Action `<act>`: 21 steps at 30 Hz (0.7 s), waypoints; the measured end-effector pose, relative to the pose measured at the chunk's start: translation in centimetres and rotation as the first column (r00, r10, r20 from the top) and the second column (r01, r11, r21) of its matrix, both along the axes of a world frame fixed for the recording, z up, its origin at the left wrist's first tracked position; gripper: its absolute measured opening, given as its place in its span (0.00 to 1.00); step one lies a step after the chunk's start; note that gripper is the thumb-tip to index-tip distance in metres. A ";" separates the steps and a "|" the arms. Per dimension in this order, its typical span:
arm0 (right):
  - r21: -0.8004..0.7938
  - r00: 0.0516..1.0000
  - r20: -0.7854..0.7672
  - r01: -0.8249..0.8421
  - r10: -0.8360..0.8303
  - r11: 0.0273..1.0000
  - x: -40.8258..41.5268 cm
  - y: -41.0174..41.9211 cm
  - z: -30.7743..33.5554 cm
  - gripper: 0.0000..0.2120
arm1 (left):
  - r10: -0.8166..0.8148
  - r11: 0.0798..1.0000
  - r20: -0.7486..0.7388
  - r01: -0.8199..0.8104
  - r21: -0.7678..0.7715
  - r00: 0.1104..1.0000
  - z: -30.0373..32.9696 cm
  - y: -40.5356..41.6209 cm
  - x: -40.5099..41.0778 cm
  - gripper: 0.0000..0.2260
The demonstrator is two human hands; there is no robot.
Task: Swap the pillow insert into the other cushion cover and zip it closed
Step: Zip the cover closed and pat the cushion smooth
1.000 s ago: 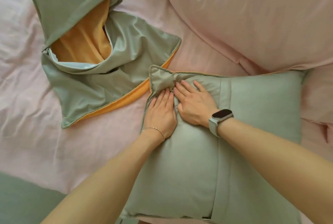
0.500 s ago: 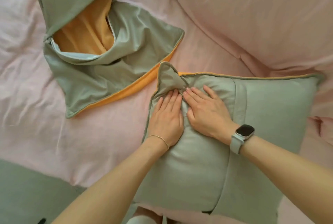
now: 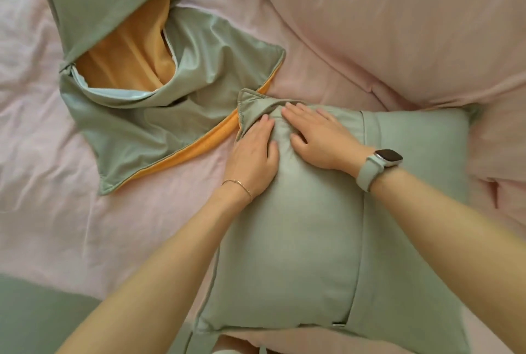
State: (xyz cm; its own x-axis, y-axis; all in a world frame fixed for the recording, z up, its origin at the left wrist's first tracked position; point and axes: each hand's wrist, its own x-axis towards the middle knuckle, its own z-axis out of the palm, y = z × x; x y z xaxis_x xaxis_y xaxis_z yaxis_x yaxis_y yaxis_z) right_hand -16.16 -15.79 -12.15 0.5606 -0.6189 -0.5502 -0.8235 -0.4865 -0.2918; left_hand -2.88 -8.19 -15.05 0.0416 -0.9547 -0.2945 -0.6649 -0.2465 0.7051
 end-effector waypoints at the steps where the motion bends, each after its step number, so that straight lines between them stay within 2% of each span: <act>1: -0.065 0.999 0.046 0.014 -0.011 0.998 -0.7 1.2 1.0 0.27 | 0.012 0.995 0.009 -0.011 -0.103 1.000 1.0 1.3 -0.3 0.24; 2: -0.157 0.996 0.085 0.038 -0.025 0.987 -1.5 2.4 2.0 0.27 | 0.049 0.982 0.038 -0.041 -0.187 0.998 1.8 2.8 -0.7 0.24; 4: -0.301 0.990 0.087 0.134 -0.112 0.944 -3.0 4.4 3.5 0.30 | 0.161 0.967 0.078 -0.142 -0.210 0.984 3.6 6.4 -1.8 0.29; 5: -0.316 0.982 0.036 0.189 -0.187 0.930 -3.8 4.9 4.0 0.31 | 0.212 0.970 0.063 -0.202 -0.134 0.975 4.5 8.1 -2.2 0.33; 6: -0.296 0.963 -0.042 0.242 -0.266 0.924 -4.7 5.1 4.2 0.31 | 0.266 0.964 0.014 -0.266 0.005 0.964 5.2 9.5 -2.6 0.38; 8: -0.233 0.910 -0.190 0.322 -0.367 0.918 -5.8 5.1 4.6 0.30 | 0.404 0.887 -0.094 -0.365 0.283 0.910 5.5 10.9 -2.8 0.43; 9: -0.219 0.896 -0.229 0.333 -0.380 0.917 -5.9 5.1 4.8 0.29 | 0.444 0.856 -0.105 -0.387 0.342 0.890 5.1 10.7 -2.7 0.44; 11: -0.259 0.897 -0.249 0.302 -0.365 0.918 -5.7 5.2 5.4 0.27 | 0.421 0.877 -0.123 -0.368 0.310 0.899 4.8 9.8 -2.4 0.40; 13: -0.365 0.908 -0.243 0.241 -0.342 0.899 -5.4 5.6 6.8 0.24 | 0.370 0.917 -0.231 -0.314 0.245 0.900 5.2 9.1 -1.7 0.35; 16: -0.459 0.899 -0.237 0.229 -0.367 0.858 -6.7 7.6 9.2 0.23 | 0.180 0.968 -0.406 -0.088 0.234 0.896 6.8 6.7 0.9 0.30; 17: -0.433 0.882 -0.247 0.269 -0.401 0.860 -7.6 8.6 9.5 0.24 | 0.085 0.973 -0.373 0.004 0.232 0.924 7.3 5.3 1.5 0.30; 18: -0.383 0.859 -0.263 0.325 -0.439 0.865 -8.6 9.7 9.4 0.23 | -0.010 0.966 -0.265 0.078 0.246 0.964 7.7 3.9 1.6 0.31; 19: -0.333 0.837 -0.272 0.382 -0.476 0.862 -9.4 10.9 8.9 0.23 | -0.113 0.954 -0.080 0.131 0.271 0.990 8.0 2.6 1.0 0.32; 21: -0.269 0.806 -0.202 0.501 -0.557 0.823 -10.4 12.5 7.5 0.25 | -0.284 0.941 0.261 0.216 0.262 0.923 8.3 2.1 -1.7 0.29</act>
